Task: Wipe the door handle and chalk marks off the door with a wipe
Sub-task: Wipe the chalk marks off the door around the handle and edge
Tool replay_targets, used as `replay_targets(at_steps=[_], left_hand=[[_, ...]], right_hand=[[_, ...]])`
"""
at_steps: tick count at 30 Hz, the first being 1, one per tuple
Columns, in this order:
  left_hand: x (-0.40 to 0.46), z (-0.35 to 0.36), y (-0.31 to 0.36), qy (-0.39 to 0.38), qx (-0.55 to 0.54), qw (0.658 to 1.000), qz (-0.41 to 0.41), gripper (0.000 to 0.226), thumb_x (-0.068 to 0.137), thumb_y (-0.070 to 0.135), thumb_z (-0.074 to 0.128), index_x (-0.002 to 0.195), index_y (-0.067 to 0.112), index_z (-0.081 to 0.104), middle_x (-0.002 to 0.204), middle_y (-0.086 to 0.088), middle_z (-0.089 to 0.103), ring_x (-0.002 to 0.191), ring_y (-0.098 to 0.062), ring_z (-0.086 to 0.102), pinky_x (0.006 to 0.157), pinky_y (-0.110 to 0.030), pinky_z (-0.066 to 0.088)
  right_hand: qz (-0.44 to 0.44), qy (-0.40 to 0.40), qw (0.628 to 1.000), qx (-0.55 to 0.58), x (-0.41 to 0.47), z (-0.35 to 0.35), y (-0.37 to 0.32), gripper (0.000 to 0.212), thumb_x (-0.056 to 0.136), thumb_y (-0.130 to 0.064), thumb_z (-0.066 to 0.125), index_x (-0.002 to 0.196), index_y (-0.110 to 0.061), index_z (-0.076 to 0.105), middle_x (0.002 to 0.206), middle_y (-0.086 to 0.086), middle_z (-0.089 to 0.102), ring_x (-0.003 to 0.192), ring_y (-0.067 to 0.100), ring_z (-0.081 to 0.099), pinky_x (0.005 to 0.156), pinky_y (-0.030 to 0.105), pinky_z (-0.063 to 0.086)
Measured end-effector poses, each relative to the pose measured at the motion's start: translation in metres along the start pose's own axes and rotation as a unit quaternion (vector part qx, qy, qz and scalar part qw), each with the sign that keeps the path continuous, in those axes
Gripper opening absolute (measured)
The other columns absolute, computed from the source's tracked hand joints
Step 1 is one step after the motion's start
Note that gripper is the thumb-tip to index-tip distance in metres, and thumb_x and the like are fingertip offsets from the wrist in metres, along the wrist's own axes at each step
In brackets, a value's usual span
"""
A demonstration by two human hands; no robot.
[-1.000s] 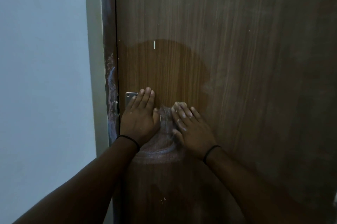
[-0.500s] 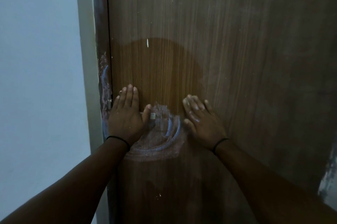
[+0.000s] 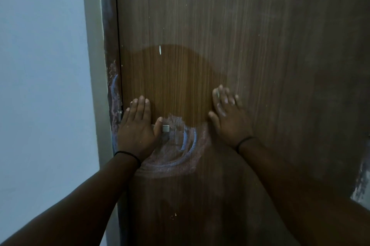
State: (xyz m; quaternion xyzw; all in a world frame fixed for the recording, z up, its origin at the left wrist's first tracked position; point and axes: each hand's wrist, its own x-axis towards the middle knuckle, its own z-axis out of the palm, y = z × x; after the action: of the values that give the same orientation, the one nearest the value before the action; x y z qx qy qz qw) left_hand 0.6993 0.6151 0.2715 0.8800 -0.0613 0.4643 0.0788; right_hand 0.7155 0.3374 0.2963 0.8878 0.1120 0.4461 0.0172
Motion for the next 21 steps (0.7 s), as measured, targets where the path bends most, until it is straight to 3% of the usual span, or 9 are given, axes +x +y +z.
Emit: replay_targets(at_steps=[4, 6, 10, 12, 16, 21], left_hand=[[-0.002, 0.004, 0.000, 0.004, 0.002, 1.000, -0.003, 0.072, 0.097, 0.053, 0.016, 0.152, 0.006, 0.022, 0.159, -0.014, 0.020, 0.149, -0.025, 0.013, 0.120, -0.040, 0.011], [-0.005, 0.005, -0.002, 0.004, -0.001, 1.000, 0.000, 0.072, 0.097, 0.053, 0.016, 0.152, 0.006, 0.022, 0.159, -0.013, 0.020, 0.149, -0.025, 0.013, 0.120, -0.040, 0.012], [-0.008, 0.004, -0.011, 0.001, -0.001, 1.000, 0.024, 0.072, 0.097, 0.053, 0.017, 0.152, 0.007, 0.023, 0.159, -0.013, 0.021, 0.149, -0.024, 0.013, 0.120, -0.041, 0.011], [-0.008, 0.005, -0.013, 0.003, 0.004, 0.999, 0.032, 0.071, 0.097, 0.053, 0.018, 0.152, 0.008, 0.023, 0.159, -0.012, 0.021, 0.149, -0.024, 0.013, 0.120, -0.040, 0.011], [-0.009, 0.011, -0.011, 0.024, -0.003, 0.999, 0.022, 0.068, 0.098, 0.050, 0.023, 0.152, 0.008, 0.024, 0.159, -0.011, 0.023, 0.149, -0.023, 0.014, 0.120, -0.039, 0.009], [-0.011, 0.012, -0.012, 0.030, -0.011, 0.999, 0.025, 0.067, 0.099, 0.048, 0.024, 0.152, 0.008, 0.023, 0.159, -0.011, 0.021, 0.149, -0.024, 0.012, 0.121, -0.041, 0.009]], right_hand=[[0.018, 0.039, 0.996, 0.072, 0.040, -0.006, -0.025, 0.066, 0.099, -0.050, 0.020, 0.153, -0.016, 0.000, 0.160, 0.001, -0.010, 0.148, 0.016, -0.011, 0.121, 0.038, -0.004], [-0.038, 0.018, 0.997, 0.072, 0.019, 0.011, -0.041, 0.065, 0.100, -0.049, 0.023, 0.153, -0.018, 0.001, 0.160, -0.001, -0.008, 0.148, 0.016, -0.009, 0.121, 0.039, 0.000], [-0.158, -0.054, 0.986, -0.031, -0.066, 0.053, -0.028, 0.062, 0.100, -0.046, 0.026, 0.153, -0.019, 0.008, 0.161, 0.004, 0.011, 0.149, 0.017, -0.002, 0.120, 0.043, 0.011], [-0.127, -0.034, 0.991, -0.033, -0.065, 0.054, -0.015, 0.061, 0.100, -0.044, 0.026, 0.153, -0.019, 0.009, 0.161, 0.004, 0.013, 0.149, 0.017, 0.003, 0.120, 0.042, 0.009], [-0.045, 0.024, 0.999, 0.015, -0.012, 0.039, -0.047, 0.064, 0.100, -0.046, 0.022, 0.153, -0.016, 0.004, 0.160, 0.000, -0.007, 0.149, 0.018, -0.004, 0.120, 0.039, -0.001], [-0.109, -0.042, 0.993, -0.006, -0.066, 0.066, -0.051, 0.062, 0.101, -0.044, 0.023, 0.153, -0.020, 0.001, 0.161, 0.002, 0.000, 0.149, 0.015, -0.006, 0.120, 0.042, 0.008]])
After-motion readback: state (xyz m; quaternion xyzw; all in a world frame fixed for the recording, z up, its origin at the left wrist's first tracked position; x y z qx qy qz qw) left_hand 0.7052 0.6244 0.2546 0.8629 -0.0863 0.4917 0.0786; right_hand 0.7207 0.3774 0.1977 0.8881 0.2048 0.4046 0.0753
